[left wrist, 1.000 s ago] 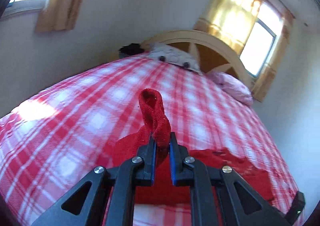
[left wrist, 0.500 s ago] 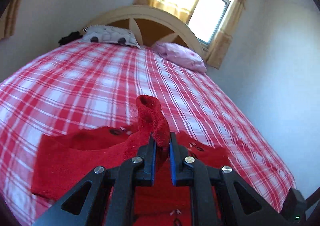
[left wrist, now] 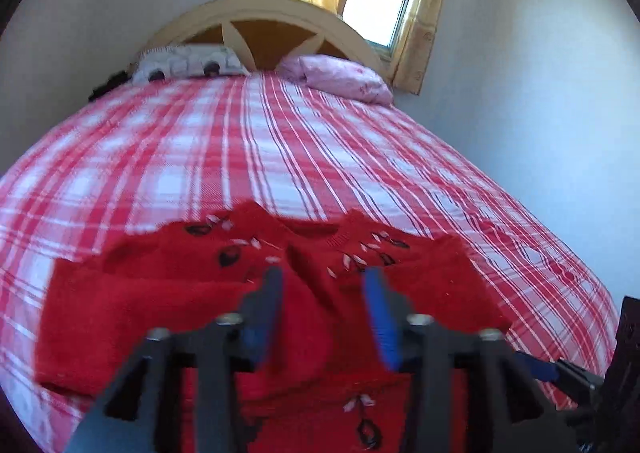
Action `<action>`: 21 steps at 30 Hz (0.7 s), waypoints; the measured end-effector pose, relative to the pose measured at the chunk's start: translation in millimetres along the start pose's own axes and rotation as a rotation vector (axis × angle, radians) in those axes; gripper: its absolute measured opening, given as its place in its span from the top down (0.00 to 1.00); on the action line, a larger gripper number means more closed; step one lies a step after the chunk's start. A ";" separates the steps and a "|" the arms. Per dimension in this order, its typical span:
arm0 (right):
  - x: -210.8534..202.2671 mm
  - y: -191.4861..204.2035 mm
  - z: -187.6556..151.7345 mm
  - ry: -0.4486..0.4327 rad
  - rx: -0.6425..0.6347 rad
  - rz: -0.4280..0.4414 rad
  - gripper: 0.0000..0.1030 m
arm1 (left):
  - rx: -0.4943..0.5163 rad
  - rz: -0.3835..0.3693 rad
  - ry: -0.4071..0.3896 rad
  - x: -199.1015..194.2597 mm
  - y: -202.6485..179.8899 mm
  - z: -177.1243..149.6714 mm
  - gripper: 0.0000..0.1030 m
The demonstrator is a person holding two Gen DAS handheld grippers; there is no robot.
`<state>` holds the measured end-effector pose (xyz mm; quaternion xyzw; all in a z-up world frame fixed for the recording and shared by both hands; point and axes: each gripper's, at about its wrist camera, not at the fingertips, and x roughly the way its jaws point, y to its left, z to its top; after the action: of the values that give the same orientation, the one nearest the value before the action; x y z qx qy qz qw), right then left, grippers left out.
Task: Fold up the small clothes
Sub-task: 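Fold the held sleeve across the cardigan body with the left tool, release, then grasp the cardigan side edge with the right tool and lift it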
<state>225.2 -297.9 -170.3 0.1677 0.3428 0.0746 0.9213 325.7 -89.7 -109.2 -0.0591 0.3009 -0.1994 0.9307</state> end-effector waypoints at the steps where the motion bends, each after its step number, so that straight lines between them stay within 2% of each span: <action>1: 1.4 2.6 1.3 0.003 -0.001 0.008 0.22 | 0.006 0.023 -0.044 -13.1 7.0 1.2 0.19; 3: 4.6 9.8 4.4 0.014 -0.003 0.032 0.22 | 0.015 0.028 -0.083 -24.9 16.8 3.1 0.16; 6: 10.9 23.5 8.1 0.026 -0.010 0.048 0.22 | 0.035 0.047 -0.084 -33.1 33.5 3.1 0.16; 11: 28.4 38.4 16.3 0.086 -0.004 0.158 0.23 | 0.069 0.249 -0.126 -43.5 75.3 -10.8 0.16; 14: 45.7 44.0 31.4 0.124 0.011 0.189 0.31 | 0.009 0.363 -0.115 -47.2 117.0 -22.8 0.16; 17: 69.3 45.4 41.3 0.169 0.055 0.216 0.37 | -0.081 0.380 -0.086 -43.4 150.7 -34.0 0.16; 21: 104.3 44.7 50.2 0.226 0.081 0.186 0.43 | -0.168 0.333 -0.039 -35.7 169.3 -39.7 0.16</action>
<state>335.8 -242.8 -182.0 0.2264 0.4301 0.1643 0.8583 332.9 79.8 -161.2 -0.0900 0.3040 -0.0155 0.9483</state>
